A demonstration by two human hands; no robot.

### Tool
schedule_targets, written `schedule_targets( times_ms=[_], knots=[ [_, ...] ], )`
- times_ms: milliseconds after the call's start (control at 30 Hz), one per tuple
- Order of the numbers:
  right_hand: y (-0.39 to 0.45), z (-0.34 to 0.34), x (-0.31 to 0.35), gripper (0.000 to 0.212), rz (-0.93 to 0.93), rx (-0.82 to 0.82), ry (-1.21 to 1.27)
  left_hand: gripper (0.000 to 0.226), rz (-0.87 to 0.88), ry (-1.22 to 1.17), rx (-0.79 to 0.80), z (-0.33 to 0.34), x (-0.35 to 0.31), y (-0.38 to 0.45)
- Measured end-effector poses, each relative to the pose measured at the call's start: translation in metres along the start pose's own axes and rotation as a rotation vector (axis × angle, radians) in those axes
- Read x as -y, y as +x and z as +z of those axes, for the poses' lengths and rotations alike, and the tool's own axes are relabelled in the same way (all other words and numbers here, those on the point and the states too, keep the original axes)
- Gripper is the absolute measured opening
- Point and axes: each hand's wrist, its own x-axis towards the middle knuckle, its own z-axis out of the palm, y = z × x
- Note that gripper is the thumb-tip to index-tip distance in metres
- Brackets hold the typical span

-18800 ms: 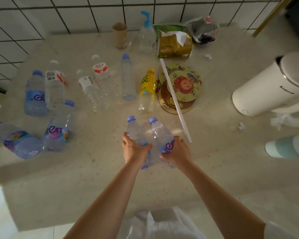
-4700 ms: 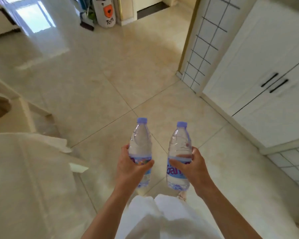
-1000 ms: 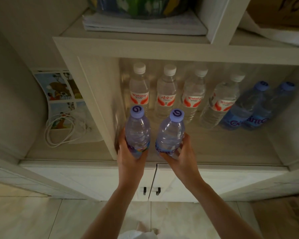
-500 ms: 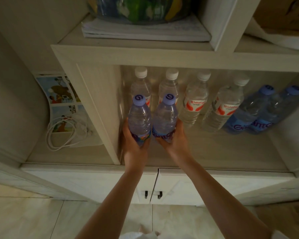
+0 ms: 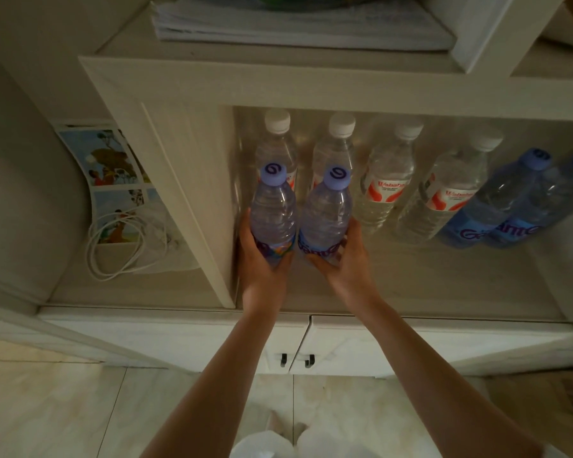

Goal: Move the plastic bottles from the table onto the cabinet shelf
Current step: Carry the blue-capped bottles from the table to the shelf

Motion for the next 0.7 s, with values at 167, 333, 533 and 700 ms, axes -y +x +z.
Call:
schedule_targets(
  times_ms=[167,333,533,700],
  knots=[
    [-0.003,0.001,-0.001,0.082,0.02,-0.02,0.018,0.088,-0.03,0.018,0.007,0.0,0.004,0.0],
    [-0.011,0.001,-0.002,0.08,0.065,-0.004,0.053,0.076,-0.009,0.198,-0.002,-0.006,0.012,-0.016],
    [-0.037,-0.01,-0.005,0.07,0.069,0.115,0.014,0.054,0.013,0.301,-0.117,-0.013,0.018,-0.066],
    [-0.089,-0.027,0.01,0.069,-0.125,0.366,-0.197,0.033,0.01,0.327,-0.263,-0.019,0.023,-0.131]
  ],
)
